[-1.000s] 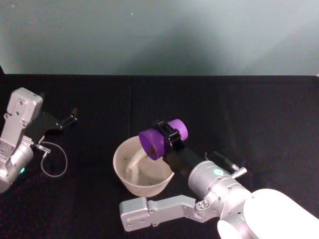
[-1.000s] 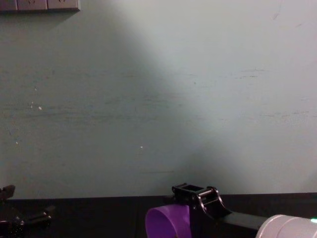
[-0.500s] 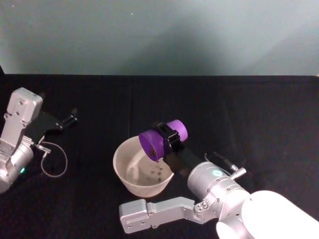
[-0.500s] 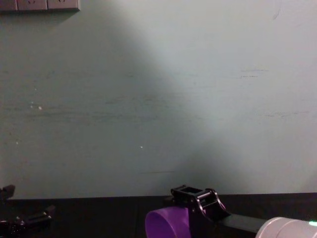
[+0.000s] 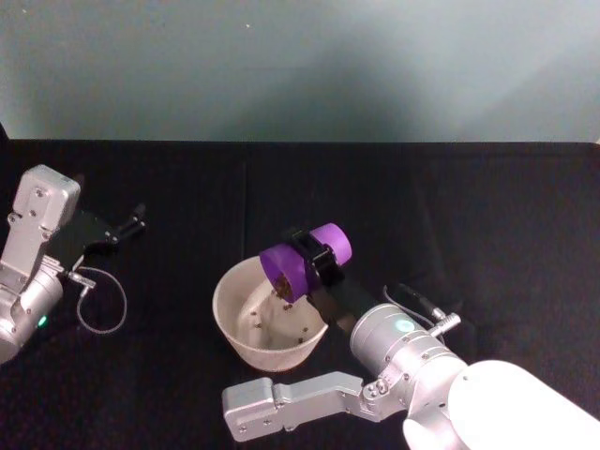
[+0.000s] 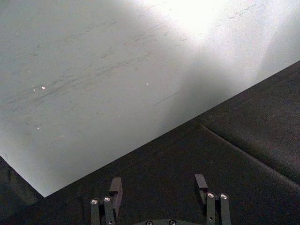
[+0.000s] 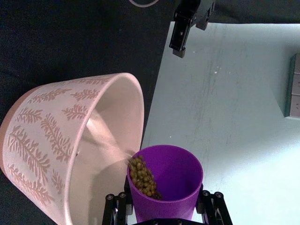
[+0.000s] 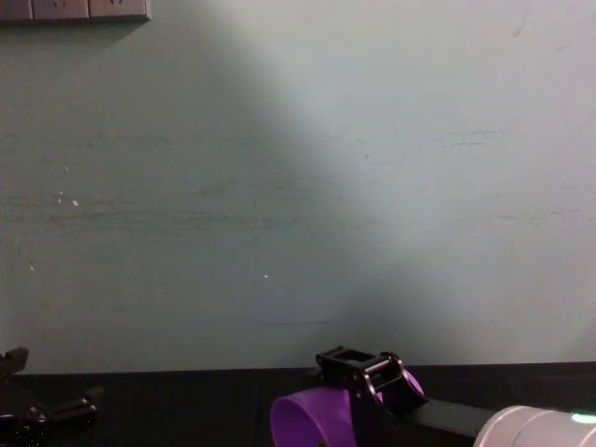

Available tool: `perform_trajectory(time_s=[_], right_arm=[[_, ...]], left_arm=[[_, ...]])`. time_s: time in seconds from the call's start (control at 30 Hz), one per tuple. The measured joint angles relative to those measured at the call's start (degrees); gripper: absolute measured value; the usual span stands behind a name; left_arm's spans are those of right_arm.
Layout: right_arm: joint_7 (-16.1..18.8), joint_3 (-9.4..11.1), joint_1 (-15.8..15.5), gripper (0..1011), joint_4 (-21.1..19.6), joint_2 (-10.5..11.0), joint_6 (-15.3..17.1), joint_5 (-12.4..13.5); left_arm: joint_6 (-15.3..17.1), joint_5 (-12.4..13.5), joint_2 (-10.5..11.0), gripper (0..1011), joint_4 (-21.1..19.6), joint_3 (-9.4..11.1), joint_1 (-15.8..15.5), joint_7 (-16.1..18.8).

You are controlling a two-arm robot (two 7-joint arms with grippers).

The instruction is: Pick up the cup and pour the mung beans from the cup into the bowl.

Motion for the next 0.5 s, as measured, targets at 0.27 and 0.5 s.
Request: perform_trajectory(time_s=[0.27,0.5], right_arm=[[0.17,-0.39,0.13,724,-0.08,0.08,0.35,-1.04],[0.05,-0.65,0.04,724,-0.31,0.23,0.76,-2.16]], left_arm=[[0.0,0.0,0.0,1000,0.0,0.0,0.0,0.0],[0.0,0.0,0.0,1000,0.0,0.0,0.0,0.0]])
